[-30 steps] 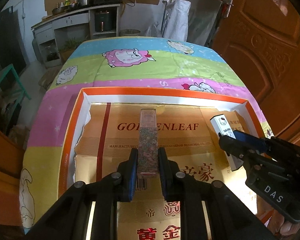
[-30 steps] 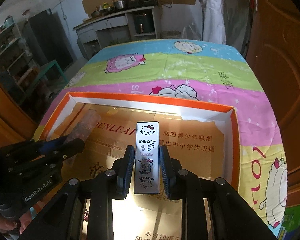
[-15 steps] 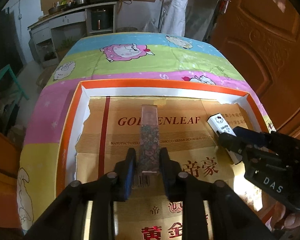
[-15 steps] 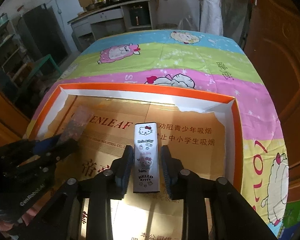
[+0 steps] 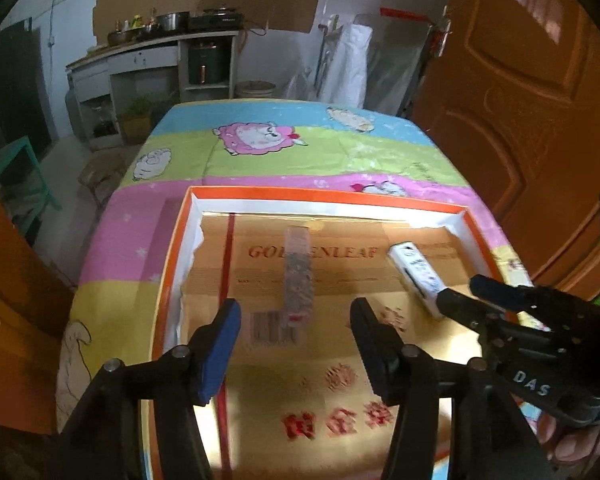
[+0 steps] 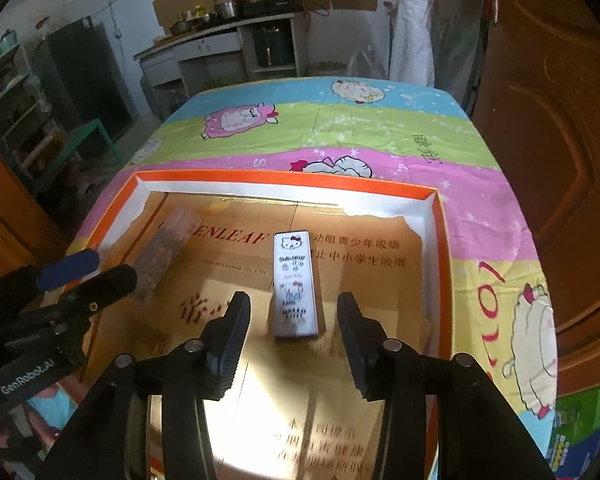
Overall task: Organize rigid objects
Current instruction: 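Withdraw both open tools from the tray back toward the remaining objects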
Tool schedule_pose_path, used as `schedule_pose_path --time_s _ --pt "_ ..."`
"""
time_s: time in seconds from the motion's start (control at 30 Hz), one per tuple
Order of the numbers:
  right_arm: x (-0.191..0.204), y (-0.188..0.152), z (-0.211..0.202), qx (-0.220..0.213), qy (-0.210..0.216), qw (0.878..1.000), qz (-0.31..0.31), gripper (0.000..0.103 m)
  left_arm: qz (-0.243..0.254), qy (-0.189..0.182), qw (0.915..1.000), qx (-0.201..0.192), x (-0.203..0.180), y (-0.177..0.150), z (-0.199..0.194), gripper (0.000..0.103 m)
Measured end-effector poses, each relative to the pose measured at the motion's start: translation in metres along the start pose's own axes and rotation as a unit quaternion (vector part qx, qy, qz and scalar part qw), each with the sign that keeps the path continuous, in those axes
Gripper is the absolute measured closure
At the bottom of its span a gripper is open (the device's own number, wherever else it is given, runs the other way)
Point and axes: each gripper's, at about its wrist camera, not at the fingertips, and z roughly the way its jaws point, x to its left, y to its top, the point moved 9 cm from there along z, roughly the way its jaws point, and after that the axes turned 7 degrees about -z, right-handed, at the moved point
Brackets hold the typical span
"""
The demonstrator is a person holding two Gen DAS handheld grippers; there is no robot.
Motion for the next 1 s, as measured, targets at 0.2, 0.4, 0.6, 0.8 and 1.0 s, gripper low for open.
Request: schedule_pose_path --time_s 0.2,0.4,0.6,0.8,1.0 --pt "0.008 -0.011 -0.025 -0.02 0.002 1.0 0.004 0.056 -0.014 0.003 0.9994 -0.033 -0.001 -0.006 -0.029 0.047" --pt "0.02 -0.021 -0.05 -0.038 -0.004 0.999 -0.003 0.056 -0.012 0.009 0.9984 -0.055 -0.003 -0.014 -0.054 0.047" --pt "0.032 -0.031 -0.073 -0.053 -0.009 0.998 -0.014 0.056 0.005 0.025 0.9968 -0.076 -0.007 -0.025 -0.078 0.047" --pt "0.042 -0.042 -0.096 -0.065 -0.006 0.998 -0.017 0.056 0.014 0.034 0.9955 -0.087 -0.012 -0.034 -0.099 0.047" --pt "0.05 -0.053 -0.115 -0.076 -0.005 0.997 -0.021 0.056 0.016 0.037 0.9944 -0.098 -0.016 -0.044 -0.118 0.047"
